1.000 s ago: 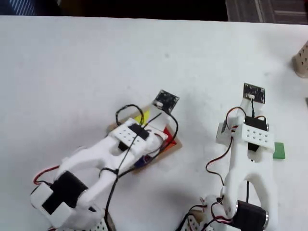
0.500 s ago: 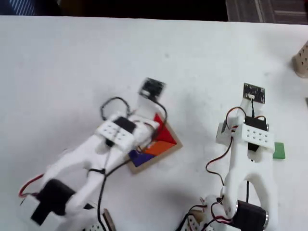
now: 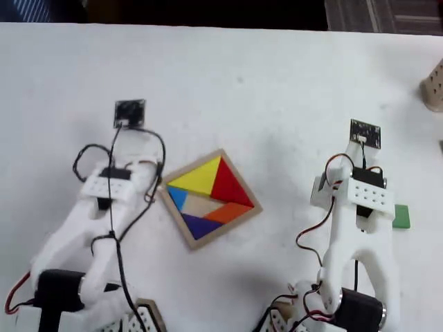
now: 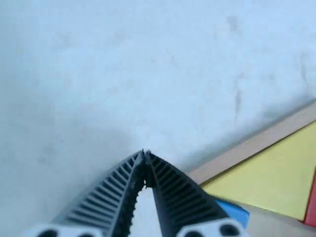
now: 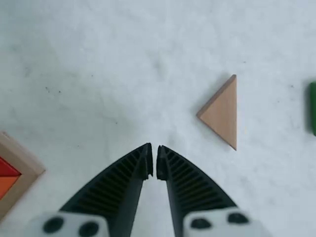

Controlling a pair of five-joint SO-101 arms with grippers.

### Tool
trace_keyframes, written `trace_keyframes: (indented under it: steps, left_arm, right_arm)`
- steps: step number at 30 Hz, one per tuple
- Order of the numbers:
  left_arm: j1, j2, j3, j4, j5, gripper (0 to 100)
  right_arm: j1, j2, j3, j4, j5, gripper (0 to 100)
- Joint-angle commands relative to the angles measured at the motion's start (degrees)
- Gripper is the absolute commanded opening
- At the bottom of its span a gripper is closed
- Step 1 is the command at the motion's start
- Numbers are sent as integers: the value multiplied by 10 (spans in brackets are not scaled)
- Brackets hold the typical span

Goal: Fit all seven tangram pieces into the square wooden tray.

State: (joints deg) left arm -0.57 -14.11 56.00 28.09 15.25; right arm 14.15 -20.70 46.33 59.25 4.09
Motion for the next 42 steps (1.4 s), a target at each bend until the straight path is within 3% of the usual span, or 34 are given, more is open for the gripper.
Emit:
trace_keyframes:
  steps: [1, 9, 12, 15, 18, 21, 26, 33, 37, 42]
  left_arm:
    - [-11, -26, 10, -60, -7, 23]
    - [-11, 58, -48, -62, -4, 23]
    - [-12, 78, -64, -62, -4, 23]
    - [-12, 78, -64, -62, -5, 23]
    - [-12, 78, -64, -62, -6, 23]
    - [-12, 78, -66, -50, -6, 23]
    - [-11, 78, -69, -44, -7, 24]
    - [-12, 78, -69, -43, -7, 24]
    - [-12, 78, -69, -42, -7, 24]
    - [-13, 78, -69, -42, -7, 24]
  right_arm:
    - [-7, -15, -3, -7, 8, 18]
    - [80, -16, -47, -15, 12, 19]
    - [116, -15, -58, -16, 83, 29]
    - [145, -15, -60, -16, 138, 115]
    - [189, -15, -62, -23, 165, 176]
    - [232, -15, -61, -56, 171, 173]
    - [196, -7, -41, -29, 166, 173]
    - [93, 34, -54, -15, -25, 176]
    - [40, 78, -62, -26, -29, 175]
    - [43, 159, -91, -46, -4, 174]
